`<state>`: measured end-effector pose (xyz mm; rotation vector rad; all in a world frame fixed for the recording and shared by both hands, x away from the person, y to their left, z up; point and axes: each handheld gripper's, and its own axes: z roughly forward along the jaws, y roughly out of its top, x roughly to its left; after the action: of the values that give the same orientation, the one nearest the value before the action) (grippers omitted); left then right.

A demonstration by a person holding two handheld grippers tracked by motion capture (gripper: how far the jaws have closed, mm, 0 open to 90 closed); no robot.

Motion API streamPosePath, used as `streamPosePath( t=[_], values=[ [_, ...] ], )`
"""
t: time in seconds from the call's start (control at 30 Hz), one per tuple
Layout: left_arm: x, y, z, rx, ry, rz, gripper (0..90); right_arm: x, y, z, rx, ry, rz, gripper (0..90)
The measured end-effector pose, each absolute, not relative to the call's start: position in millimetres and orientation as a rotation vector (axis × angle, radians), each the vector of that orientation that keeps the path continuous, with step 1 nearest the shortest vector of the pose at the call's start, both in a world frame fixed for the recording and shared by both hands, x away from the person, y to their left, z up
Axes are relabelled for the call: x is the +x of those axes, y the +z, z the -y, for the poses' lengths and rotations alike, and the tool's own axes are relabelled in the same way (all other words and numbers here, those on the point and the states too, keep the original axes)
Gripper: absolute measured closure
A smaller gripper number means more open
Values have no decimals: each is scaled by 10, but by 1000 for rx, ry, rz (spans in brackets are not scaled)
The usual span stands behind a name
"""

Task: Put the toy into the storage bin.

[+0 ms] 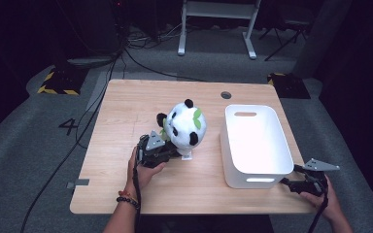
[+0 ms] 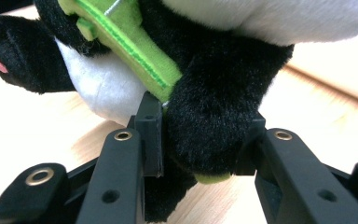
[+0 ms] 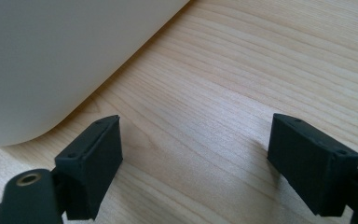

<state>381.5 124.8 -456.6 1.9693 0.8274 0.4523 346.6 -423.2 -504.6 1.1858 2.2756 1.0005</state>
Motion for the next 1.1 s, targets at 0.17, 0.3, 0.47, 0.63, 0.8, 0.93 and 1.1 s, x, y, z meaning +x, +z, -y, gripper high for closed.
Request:
streamPosePath(
  t=[0.17, 0.3, 0.47, 0.63, 0.8, 0.93, 1.1],
  values=[
    [3779, -4490, -1249, 1956, 475, -803, 636, 3466, -5046, 4232, 1186, 1001, -2276, 177],
    [3779, -4478, -1230, 1947, 464, -808, 635, 3466, -5046, 4232, 1186, 1001, -2276, 177],
    [3782, -4457, -1201, 1943, 492, -799, 635, 3466, -5046, 4232, 1186, 1001, -2275, 177],
    [3763, -4396, -1197, 1919, 491, -806, 634, 3466, -5046, 4232, 1186, 1001, -2276, 177],
    [3757, -4356, -1190, 1887, 488, -796, 634, 3466, -5046, 4232, 1186, 1001, -2276, 177],
    [3767, -4321, -1161, 1889, 489, -786, 634, 3466, -5046, 4232, 1186, 1001, -2276, 177],
    [3775, -4211, -1105, 1877, 500, -761, 633, 3466, -5046, 4232, 1186, 1001, -2276, 178]
  ],
)
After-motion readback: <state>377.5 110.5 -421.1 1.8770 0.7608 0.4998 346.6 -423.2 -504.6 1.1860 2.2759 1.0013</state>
